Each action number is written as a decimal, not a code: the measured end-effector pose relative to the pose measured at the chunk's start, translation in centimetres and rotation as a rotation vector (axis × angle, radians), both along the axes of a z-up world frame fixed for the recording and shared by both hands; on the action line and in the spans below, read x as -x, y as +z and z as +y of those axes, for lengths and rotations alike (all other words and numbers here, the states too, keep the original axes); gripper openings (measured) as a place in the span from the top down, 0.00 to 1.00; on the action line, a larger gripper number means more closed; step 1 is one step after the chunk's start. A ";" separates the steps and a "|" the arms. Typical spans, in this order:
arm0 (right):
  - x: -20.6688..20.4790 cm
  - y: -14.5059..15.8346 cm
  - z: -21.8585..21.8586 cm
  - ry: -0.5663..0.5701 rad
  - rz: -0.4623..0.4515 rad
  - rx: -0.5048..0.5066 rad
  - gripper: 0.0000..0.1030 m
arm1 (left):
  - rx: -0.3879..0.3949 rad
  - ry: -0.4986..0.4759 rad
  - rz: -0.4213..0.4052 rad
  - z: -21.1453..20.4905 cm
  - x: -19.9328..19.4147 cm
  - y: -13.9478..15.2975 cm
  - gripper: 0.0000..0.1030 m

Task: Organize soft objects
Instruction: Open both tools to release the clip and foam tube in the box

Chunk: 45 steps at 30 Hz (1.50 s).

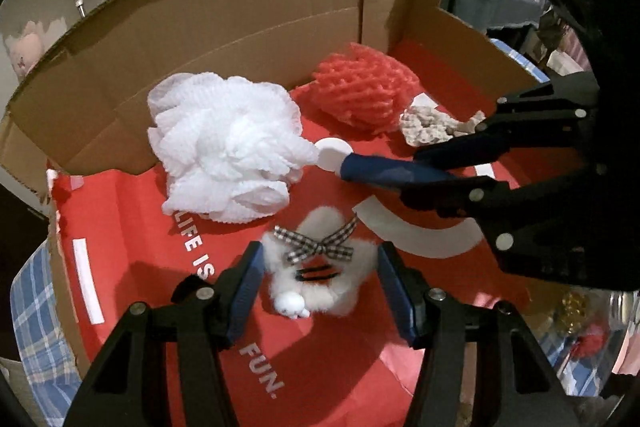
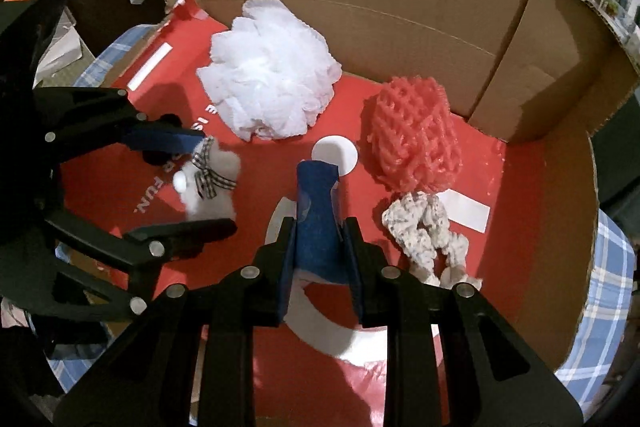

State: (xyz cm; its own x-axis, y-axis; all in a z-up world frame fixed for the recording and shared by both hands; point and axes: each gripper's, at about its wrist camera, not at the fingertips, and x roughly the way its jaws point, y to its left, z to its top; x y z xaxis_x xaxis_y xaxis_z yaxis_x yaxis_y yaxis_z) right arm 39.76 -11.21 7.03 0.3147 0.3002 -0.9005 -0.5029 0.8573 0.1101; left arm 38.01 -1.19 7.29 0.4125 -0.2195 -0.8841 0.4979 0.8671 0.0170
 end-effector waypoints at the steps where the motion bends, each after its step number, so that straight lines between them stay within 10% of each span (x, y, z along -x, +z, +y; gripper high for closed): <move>1: -0.1 -0.1 0.1 0.001 0.008 0.002 0.78 | -0.003 0.000 0.005 -0.1 -0.1 -0.1 0.42; 29: -1.4 -1.0 -0.3 -0.050 0.059 0.004 0.75 | -0.012 -0.001 -0.056 0.4 1.0 0.6 0.25; 34: -1.1 -0.4 -0.7 -0.071 0.040 0.001 0.41 | 0.025 0.004 -0.079 1.0 2.5 2.0 0.23; 45: 4.3 6.8 -2.8 -0.103 -0.075 -0.048 0.38 | 0.116 0.028 -0.174 2.1 7.2 6.3 0.08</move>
